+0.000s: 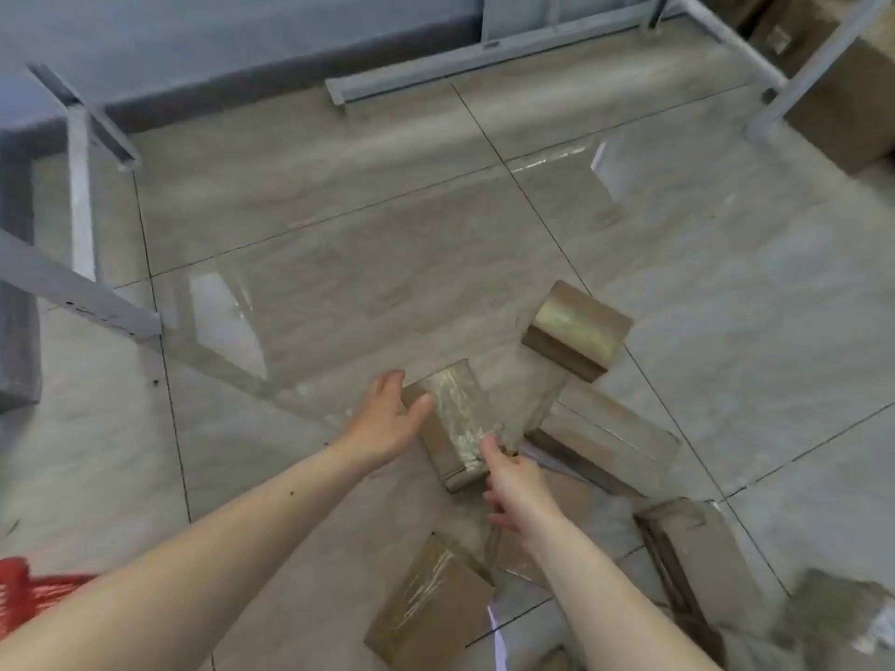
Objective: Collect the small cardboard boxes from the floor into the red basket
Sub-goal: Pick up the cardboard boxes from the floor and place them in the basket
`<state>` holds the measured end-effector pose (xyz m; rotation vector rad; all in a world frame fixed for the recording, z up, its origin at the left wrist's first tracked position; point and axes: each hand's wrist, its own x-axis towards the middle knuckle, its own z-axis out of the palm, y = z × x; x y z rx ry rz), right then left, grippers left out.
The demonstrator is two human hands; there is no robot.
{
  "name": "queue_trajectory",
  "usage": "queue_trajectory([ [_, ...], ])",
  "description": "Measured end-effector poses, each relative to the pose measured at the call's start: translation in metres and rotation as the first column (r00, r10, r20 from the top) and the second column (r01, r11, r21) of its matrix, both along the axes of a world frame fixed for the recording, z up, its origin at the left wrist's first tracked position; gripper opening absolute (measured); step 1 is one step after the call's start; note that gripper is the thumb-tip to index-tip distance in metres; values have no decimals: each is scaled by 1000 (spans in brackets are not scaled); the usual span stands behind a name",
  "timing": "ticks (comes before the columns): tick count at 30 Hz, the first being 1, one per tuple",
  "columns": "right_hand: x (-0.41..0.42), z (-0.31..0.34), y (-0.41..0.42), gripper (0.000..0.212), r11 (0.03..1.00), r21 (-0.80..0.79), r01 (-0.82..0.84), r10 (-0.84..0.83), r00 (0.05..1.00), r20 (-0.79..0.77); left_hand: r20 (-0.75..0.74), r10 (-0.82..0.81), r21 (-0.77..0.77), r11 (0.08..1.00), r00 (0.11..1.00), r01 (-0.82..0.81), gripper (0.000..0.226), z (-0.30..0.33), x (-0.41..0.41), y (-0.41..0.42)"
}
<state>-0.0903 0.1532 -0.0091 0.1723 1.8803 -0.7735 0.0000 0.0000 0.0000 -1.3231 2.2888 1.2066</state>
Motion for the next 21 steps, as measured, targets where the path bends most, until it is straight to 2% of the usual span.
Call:
queue_trajectory([
  [3,1,-32,-10,70,997,69,-43,36,995,90,21,-58,-37,998,998,59,70,-40,-8,-17],
  [7,5,-61,-23,66,997,83,-9,-7,982,187,48,-61,-59,996,997,64,76,-81,-21,-38],
  [12,4,-81,-36,49,988,45,145,-150,974,168,-12,4,102,995,1000,-2,76,-105,-21,-44],
  [13,4,-86,-37,51,983,37,180,-183,971,151,-24,11,132,991,1000,-8,75,-107,-20,-43],
  [17,6,-91,-47,52,967,49,248,-252,961,116,0,-13,101,995,1000,13,74,-112,-18,-43],
  [21,9,-91,-54,58,971,67,229,-236,965,117,20,-15,68,998,1000,13,67,-111,-14,-46],
])
